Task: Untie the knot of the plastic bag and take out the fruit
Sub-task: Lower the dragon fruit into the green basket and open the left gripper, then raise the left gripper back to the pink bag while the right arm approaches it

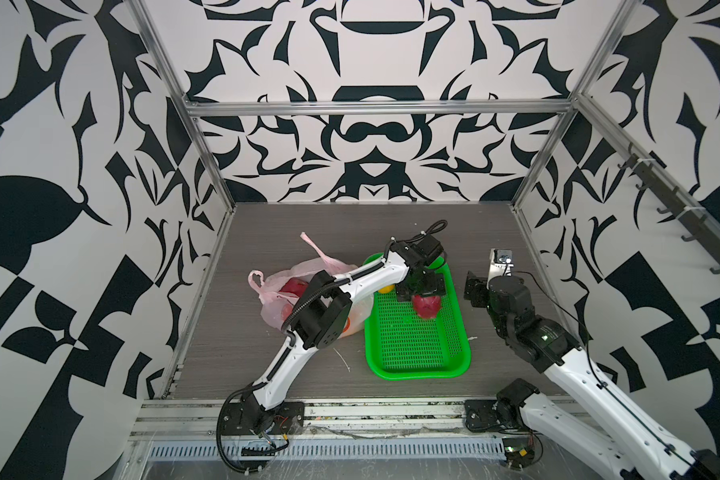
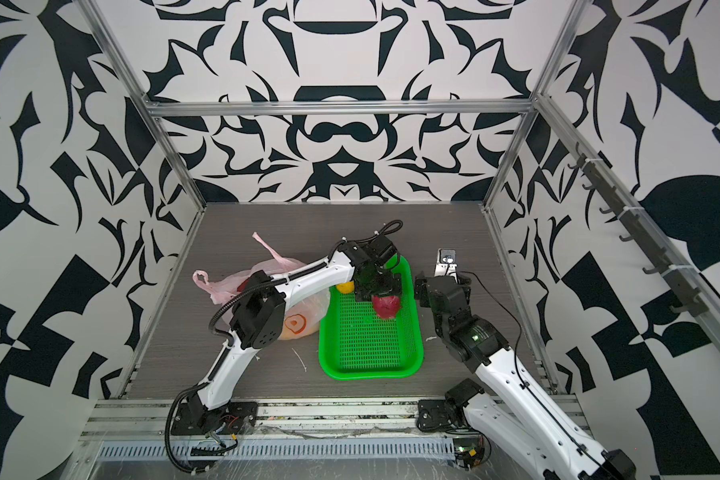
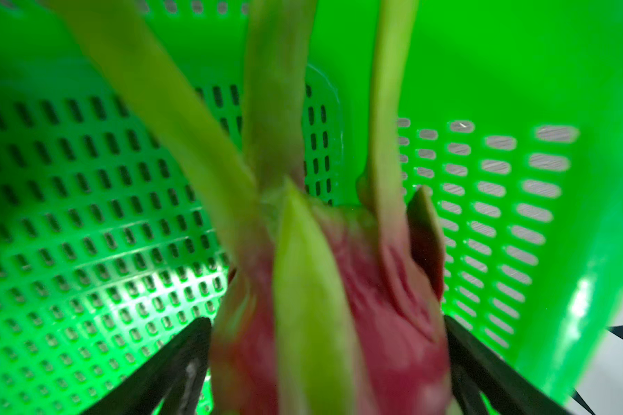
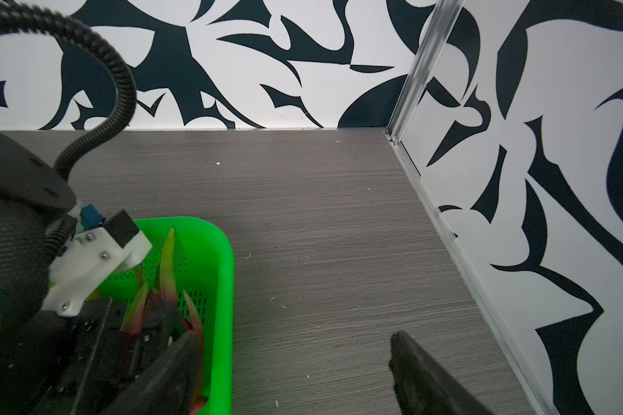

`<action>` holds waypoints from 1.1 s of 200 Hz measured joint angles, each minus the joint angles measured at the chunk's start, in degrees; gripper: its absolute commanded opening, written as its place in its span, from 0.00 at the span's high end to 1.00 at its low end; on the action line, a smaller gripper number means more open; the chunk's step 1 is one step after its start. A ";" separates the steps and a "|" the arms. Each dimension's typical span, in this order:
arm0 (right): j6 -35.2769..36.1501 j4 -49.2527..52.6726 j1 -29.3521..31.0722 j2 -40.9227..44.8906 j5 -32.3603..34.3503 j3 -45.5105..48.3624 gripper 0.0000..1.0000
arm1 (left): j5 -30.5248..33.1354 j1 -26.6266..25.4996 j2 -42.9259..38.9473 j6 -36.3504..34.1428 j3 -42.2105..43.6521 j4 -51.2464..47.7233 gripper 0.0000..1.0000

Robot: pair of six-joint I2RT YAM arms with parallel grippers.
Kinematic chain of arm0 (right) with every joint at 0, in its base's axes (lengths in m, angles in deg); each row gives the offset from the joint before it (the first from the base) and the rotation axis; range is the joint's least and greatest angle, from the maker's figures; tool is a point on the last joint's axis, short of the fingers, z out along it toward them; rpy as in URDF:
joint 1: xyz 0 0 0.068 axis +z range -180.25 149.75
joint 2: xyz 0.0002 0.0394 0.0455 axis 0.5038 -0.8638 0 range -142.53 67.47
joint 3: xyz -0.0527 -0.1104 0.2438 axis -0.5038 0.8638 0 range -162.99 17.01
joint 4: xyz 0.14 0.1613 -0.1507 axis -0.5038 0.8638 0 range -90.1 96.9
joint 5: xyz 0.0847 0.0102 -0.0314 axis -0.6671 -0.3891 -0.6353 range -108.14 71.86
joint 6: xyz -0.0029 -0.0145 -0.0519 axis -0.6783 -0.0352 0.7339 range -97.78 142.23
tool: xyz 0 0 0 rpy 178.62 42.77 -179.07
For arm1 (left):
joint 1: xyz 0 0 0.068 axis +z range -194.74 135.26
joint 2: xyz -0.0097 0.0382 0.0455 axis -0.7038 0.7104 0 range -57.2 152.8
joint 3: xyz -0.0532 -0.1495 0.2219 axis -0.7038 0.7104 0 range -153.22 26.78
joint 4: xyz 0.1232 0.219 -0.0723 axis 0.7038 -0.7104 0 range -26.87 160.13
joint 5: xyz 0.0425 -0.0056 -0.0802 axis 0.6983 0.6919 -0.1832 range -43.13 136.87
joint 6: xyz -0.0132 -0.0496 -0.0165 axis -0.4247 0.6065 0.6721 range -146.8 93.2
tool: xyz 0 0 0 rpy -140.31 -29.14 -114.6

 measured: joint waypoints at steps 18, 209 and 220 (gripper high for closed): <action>-0.02 -0.11 0.00 0.00 -0.17 0.17 0.14 | 0.42 -0.02 -1.25 -0.07 0.85 -0.22 0.01; 0.31 -1.25 -0.17 -5.92 -9.29 -0.98 0.32 | 13.46 3.76 -34.14 -9.35 11.43 -9.86 0.04; 0.04 -0.48 -0.22 -7.76 -10.91 -2.32 0.33 | 14.01 6.21 -39.12 -9.73 15.82 -9.53 0.06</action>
